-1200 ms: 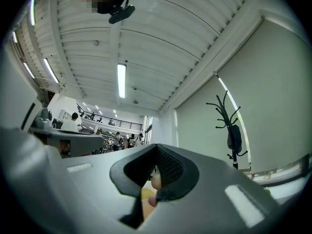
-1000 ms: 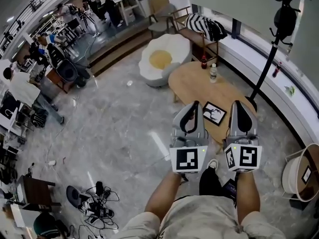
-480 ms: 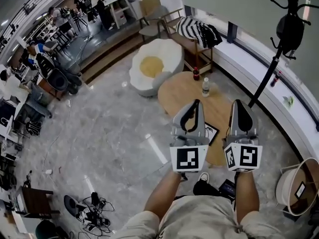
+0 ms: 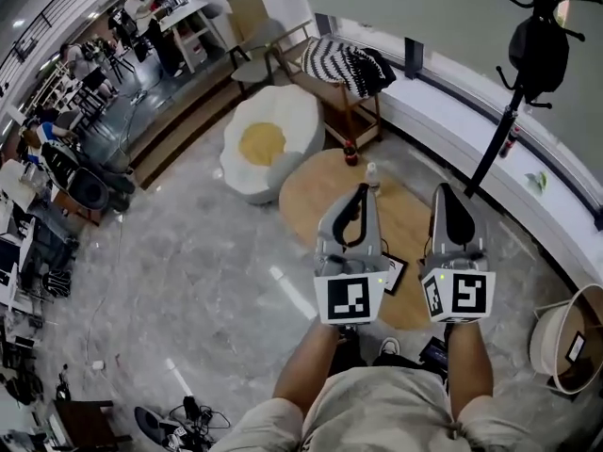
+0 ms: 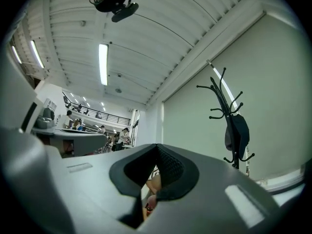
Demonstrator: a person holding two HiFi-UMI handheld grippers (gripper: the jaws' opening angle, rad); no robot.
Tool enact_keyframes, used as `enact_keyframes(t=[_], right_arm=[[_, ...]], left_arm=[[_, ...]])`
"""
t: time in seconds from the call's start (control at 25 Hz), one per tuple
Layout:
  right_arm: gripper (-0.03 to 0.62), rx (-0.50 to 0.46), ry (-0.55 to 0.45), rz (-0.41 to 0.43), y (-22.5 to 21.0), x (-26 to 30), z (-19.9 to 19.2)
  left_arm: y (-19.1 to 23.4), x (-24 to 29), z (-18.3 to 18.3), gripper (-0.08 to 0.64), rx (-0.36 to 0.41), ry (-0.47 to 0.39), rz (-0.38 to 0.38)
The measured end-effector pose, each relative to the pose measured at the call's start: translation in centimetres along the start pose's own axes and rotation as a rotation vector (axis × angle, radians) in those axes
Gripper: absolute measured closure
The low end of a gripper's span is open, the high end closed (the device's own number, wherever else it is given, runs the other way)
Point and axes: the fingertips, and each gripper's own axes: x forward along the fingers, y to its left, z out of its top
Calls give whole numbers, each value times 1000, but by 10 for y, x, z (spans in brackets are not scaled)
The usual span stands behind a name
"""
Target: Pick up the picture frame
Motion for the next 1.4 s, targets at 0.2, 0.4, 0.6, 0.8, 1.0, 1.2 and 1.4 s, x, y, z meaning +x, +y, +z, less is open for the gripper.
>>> enact_keyframes(t=[0.2,0.4,0.6,0.8,1.0,1.2,1.4], right_arm=[[591,-8,13,-86,-15,22,-11],[591,-17,28,-139,-26,31,-16],[591,-11,60,-182,-38,28,-34],[591,5,112,-203,-52,30,-66],[591,59,187,-237,-60,32,-112],[591,95,278,-255,-60,28,-166],[591,129,378,-277,-55,20,-227]], left_arm=[[3,35,-10,555,-15,-1,-83],[2,54,-17,555,-37,11,-131],[-8,61,-36,555,-43,50,-172],[-12,74,-73,555,-42,123,-190],[-11,84,-118,555,-42,193,-203],[-10,84,-174,555,-50,289,-208],[-3,74,-242,555,-65,403,-219]])
